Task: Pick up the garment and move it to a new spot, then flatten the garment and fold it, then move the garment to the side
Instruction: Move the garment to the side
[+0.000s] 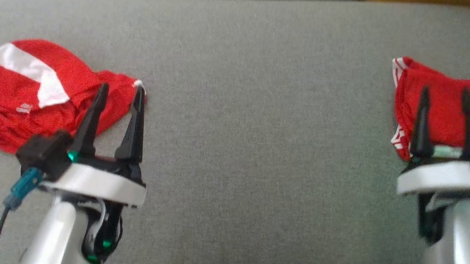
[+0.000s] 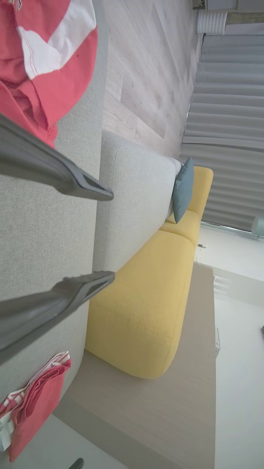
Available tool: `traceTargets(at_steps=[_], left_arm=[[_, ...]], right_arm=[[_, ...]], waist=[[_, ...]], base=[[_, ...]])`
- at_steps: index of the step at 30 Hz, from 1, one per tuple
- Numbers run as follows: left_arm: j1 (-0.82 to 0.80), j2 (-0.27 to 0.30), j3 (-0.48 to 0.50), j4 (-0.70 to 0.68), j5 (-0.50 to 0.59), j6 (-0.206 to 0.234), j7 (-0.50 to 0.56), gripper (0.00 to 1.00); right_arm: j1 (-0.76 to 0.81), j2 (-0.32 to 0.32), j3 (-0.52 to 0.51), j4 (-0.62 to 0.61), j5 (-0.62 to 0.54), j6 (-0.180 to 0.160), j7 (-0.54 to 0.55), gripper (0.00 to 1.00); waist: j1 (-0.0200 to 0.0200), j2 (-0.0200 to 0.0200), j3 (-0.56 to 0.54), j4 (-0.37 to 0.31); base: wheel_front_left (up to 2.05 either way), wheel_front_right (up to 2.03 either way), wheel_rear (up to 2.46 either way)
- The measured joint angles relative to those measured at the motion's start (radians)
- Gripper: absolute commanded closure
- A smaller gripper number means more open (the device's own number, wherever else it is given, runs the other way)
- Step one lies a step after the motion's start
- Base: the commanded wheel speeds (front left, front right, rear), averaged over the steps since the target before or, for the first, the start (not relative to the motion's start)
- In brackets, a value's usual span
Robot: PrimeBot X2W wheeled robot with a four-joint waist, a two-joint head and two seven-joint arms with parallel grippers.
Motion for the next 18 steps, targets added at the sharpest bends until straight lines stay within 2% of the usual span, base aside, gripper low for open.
traceTargets(at_steps=[6,9,18], left_arm=[[0.075,0.000,-0.004,0.000,-0.013,0.003,0.000,0.00],[0.111,0.001,-0.004,-0.002,-0.013,0.009,0.000,0.00],[0.162,0.001,-0.007,-0.007,-0.014,0.018,0.000,0.00]], right_arm=[[0.169,0.026,0.032,-0.064,0.033,0.000,0.000,0.00],[0.237,0.032,0.053,-0.096,0.092,0.000,0.000,0.00],[0.324,0.035,0.062,-0.168,0.151,0.000,0.000,0.00]], waist=[[0.0000,0.0000,-0.074,0.008],[0.0000,0.0000,-0.099,0.010],[0.0000,0.0000,-0.113,0.008]], base=[[0.00,0.00,0.00],[0.00,0.00,0.00],[0.00,0.00,0.00]])
